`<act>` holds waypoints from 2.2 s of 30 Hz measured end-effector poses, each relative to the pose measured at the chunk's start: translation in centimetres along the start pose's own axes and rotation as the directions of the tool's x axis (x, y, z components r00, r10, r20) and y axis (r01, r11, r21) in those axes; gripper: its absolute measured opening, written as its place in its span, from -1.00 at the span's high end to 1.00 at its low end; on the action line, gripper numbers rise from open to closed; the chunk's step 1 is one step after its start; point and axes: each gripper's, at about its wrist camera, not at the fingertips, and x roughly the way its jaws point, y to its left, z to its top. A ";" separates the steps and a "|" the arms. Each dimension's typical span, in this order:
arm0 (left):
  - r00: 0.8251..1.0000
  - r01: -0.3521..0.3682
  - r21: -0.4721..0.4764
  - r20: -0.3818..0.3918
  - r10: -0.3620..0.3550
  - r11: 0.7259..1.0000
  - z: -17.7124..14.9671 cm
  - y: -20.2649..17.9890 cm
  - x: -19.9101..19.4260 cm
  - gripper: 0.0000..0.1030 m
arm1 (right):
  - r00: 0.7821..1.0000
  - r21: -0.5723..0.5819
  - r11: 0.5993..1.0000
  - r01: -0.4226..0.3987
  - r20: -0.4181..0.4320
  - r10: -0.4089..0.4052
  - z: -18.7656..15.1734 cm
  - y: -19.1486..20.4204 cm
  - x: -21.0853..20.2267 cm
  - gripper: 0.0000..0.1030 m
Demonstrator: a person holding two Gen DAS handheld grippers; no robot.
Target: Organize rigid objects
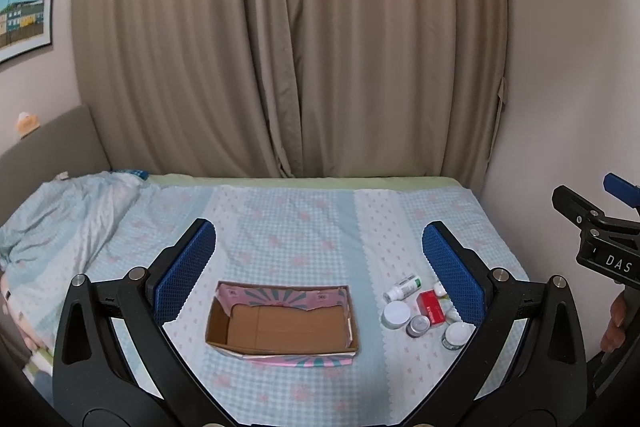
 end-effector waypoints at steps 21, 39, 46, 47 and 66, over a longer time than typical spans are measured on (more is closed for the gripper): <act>1.000 0.000 -0.013 -0.006 0.000 1.000 0.0 0.6 0.5 -0.99 | 1.000 0.004 1.000 0.005 -0.007 -0.005 0.0 0.3 -0.1 -1.00; 1.000 -0.002 -0.016 -0.019 0.002 1.000 0.0 0.8 0.9 -0.99 | 1.000 0.006 1.000 -0.002 -0.016 0.002 0.3 0.4 -0.3 -1.00; 1.000 -0.003 -0.023 -0.025 0.002 1.000 0.3 1.0 1.3 -0.99 | 1.000 0.009 1.000 0.006 -0.020 -0.006 0.4 0.2 -0.6 -1.00; 1.000 -0.003 -0.024 -0.026 0.003 1.000 0.3 0.9 1.3 -0.99 | 1.000 0.010 1.000 0.008 -0.020 -0.008 0.4 0.2 -0.8 -1.00; 0.995 0.033 0.018 -0.099 -0.031 0.999 0.4 1.5 3.3 -0.99 | 0.998 0.067 0.998 0.006 -0.066 -0.001 1.1 -0.6 -0.8 -1.00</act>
